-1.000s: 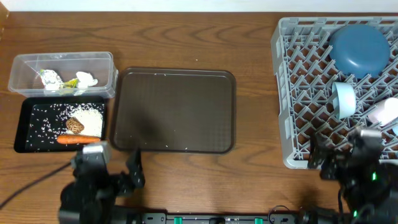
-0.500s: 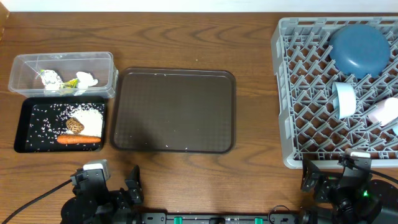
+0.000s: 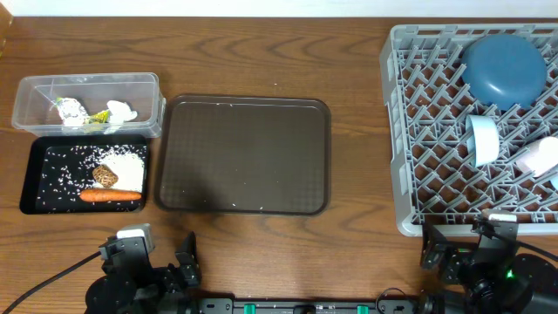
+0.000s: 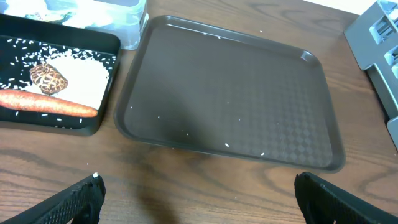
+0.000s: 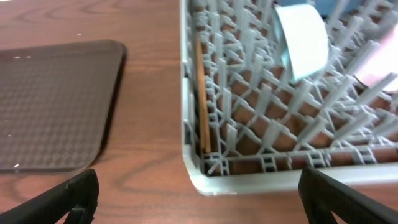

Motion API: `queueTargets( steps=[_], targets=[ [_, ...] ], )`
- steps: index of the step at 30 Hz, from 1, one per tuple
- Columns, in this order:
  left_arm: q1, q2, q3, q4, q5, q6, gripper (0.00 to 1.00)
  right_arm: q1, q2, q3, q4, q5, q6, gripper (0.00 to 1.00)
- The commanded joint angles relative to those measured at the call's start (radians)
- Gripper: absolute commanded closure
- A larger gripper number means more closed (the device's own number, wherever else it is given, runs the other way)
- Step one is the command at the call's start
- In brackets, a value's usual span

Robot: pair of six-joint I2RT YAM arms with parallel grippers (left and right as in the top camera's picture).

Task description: Sort waste into correct bins and load items into the dishwasher rack

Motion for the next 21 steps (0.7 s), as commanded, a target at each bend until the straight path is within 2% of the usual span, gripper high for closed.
queueTargets(
  steps=[1,8,18,19,21],
  targets=[
    [0.000,-0.002,-0.005,-0.003,-0.008,-0.002,0.02,0.065,-0.055,-0.053,0.050,0.009,0.003,0.01],
    [0.000,-0.002,-0.005,-0.003,-0.008,-0.002,0.02,0.162,-0.245,-0.323,0.454,0.008,0.004,0.01],
    [0.000,-0.002,-0.005,-0.003,-0.008,-0.002,0.02,0.169,-0.242,-0.698,1.149,0.012,-0.066,0.01],
    [0.000,-0.002,-0.005,-0.003,-0.008,-0.002,0.02,0.169,-0.242,-0.734,1.204,0.012,-0.070,0.01],
    [0.000,-0.002,-0.005,-0.003,-0.008,-0.002,0.02,0.169,-0.243,-0.747,1.183,0.019,-0.085,0.01]
  ],
)
